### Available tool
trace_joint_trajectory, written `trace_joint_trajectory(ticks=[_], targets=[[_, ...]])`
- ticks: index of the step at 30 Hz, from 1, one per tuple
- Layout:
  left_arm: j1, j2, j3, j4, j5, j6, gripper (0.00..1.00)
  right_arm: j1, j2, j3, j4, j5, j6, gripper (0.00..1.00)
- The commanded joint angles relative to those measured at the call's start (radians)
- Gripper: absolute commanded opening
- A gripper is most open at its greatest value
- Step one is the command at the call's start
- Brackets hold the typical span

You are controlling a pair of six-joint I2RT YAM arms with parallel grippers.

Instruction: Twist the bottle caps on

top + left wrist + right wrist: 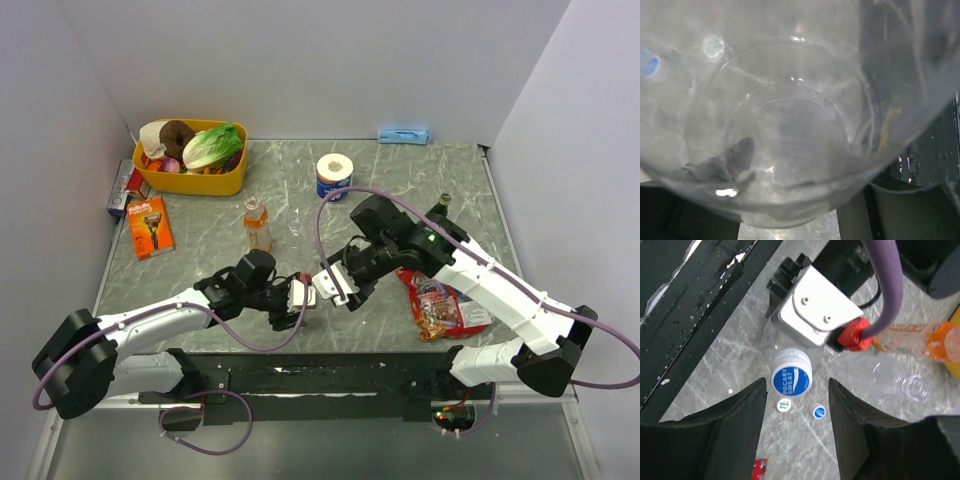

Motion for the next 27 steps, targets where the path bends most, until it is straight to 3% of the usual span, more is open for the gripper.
trace_joint_trajectory(ticks=[1, 4, 6, 8, 11, 12, 14, 15, 17, 19, 21, 24, 27], targets=[[0.005, 0.003, 0.042, 0.019, 0.043, 0.03, 0.01, 0.018, 0.0, 0.048, -0.007, -0.051, -0.057, 0.56], [0.004, 0.004, 0.043, 0.025, 0.042, 0.026, 0.01, 0.021, 0.008, 0.054, -0.017, -0.063, -0.057, 0.45], [0.004, 0.004, 0.042, 0.035, 0.033, 0.021, 0.01, 0.021, 0.029, 0.071, -0.043, -0.068, -0.036, 0.29], [0.005, 0.001, 0.04, 0.048, 0.016, 0.007, 0.01, 0.021, 0.052, 0.105, -0.065, -0.074, -0.002, 0.2], [0.005, -0.01, 0.033, 0.113, -0.044, -0.065, 0.01, 0.012, 0.097, 0.134, -0.064, -0.071, 0.126, 0.02], [0.004, -0.014, 0.027, 0.177, -0.106, -0.095, 0.01, 0.0, 0.116, 0.134, -0.015, -0.063, 0.256, 0.0], [0.004, -0.04, 0.008, 0.249, -0.198, -0.232, 0.01, -0.023, 0.144, 0.151, 0.036, -0.013, 0.419, 0.0], [0.004, -0.053, 0.001, 0.284, -0.325, -0.278, 0.01, -0.066, 0.19, 0.17, 0.041, -0.011, 0.587, 0.0], [-0.012, -0.089, -0.016, 0.364, -0.468, -0.385, 0.01, -0.12, 0.256, 0.272, -0.014, -0.025, 0.761, 0.0], [-0.047, -0.103, -0.018, 0.393, -0.684, -0.421, 0.01, -0.213, 0.38, 0.366, -0.116, -0.098, 1.045, 0.0], [-0.068, -0.099, -0.001, 0.391, -0.803, -0.435, 0.01, -0.279, 0.385, 0.286, -0.065, -0.252, 1.315, 0.0], [-0.092, -0.054, 0.046, 0.326, -0.898, -0.436, 0.01, -0.31, 0.4, 0.209, -0.1, -0.273, 1.388, 0.0], [-0.09, -0.04, 0.057, 0.285, -0.903, -0.433, 0.01, -0.325, 0.431, 0.215, -0.09, -0.371, 1.427, 0.0]])
